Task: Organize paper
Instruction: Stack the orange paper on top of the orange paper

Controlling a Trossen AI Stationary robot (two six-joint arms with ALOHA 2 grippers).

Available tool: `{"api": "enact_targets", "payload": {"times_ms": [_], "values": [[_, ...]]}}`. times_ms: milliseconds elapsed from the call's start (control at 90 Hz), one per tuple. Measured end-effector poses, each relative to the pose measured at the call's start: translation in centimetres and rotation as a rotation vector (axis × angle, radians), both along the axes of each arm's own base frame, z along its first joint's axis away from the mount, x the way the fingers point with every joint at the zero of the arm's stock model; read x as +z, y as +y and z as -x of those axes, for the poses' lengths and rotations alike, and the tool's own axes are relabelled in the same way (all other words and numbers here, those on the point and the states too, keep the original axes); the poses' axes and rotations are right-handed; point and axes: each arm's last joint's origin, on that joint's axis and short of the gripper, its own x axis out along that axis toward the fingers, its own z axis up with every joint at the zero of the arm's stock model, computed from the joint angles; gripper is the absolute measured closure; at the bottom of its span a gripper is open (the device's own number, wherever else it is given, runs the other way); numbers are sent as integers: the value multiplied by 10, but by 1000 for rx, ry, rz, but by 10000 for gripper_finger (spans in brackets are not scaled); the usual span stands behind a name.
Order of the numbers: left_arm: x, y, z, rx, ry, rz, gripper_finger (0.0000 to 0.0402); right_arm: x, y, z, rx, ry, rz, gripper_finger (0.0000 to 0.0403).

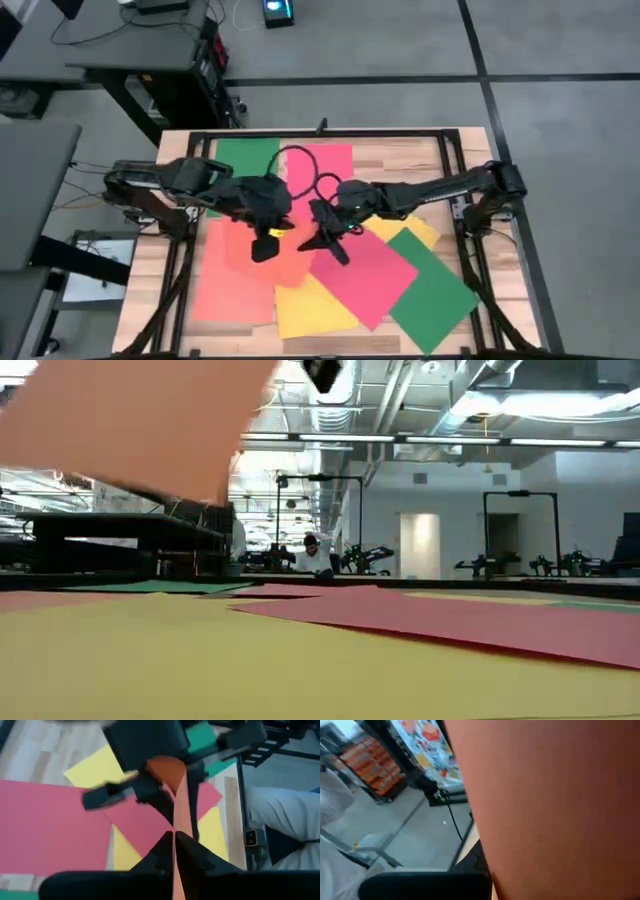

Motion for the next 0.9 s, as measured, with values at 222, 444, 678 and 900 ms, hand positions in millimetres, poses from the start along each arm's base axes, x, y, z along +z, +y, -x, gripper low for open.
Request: {"api": "enact_targets", "payload": {"times_ms": [222, 444, 678, 900], "values": [[13, -11, 24, 18, -67, -43, 384, -11, 7, -25, 65, -92, -66, 403], [26, -20, 54, 99, -144, -88, 350, -9, 7, -28, 72, -156, -76, 403], [32, -46, 91, 198, -259, -184, 343, -7, 9, -27, 97, -172, -80, 403], [0, -99, 115, 216, -409, -306, 343, -5, 11, -25, 114, -176, -83, 403]]}}
